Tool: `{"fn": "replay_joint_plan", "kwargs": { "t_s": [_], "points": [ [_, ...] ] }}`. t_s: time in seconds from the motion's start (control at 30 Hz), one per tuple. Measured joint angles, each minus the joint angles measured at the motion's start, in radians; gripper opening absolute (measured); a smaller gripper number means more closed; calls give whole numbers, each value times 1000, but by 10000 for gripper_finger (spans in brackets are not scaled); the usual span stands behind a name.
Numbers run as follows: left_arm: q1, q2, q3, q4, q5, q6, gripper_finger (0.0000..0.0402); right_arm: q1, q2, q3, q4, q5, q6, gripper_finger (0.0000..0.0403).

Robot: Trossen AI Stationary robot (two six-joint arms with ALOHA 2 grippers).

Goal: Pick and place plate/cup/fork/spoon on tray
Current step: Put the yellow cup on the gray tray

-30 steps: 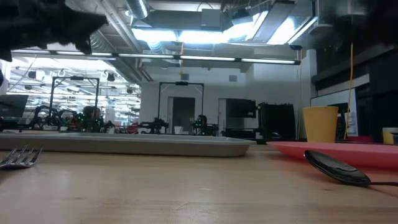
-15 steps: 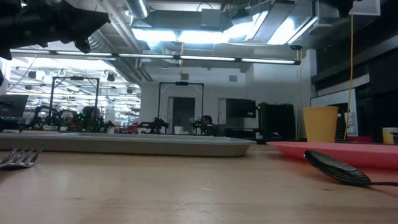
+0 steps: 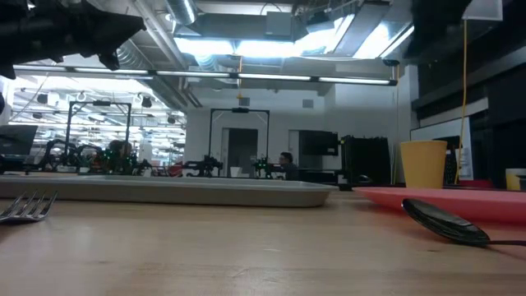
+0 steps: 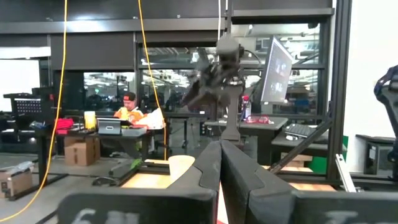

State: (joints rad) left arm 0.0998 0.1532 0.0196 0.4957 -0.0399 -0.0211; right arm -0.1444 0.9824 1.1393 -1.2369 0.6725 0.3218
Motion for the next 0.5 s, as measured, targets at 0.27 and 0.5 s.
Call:
{"fn": "replay_joint_plan", "kwargs": {
  "t_s": [0.27, 0.5],
  "points": [
    [0, 0, 0, 24, 0, -3, 0, -203, 166, 0, -94, -330, -129, 171],
    [0, 0, 0, 30, 0, -3, 0, -263, 187, 0, -31, -483, -249, 171]
  ]
}}
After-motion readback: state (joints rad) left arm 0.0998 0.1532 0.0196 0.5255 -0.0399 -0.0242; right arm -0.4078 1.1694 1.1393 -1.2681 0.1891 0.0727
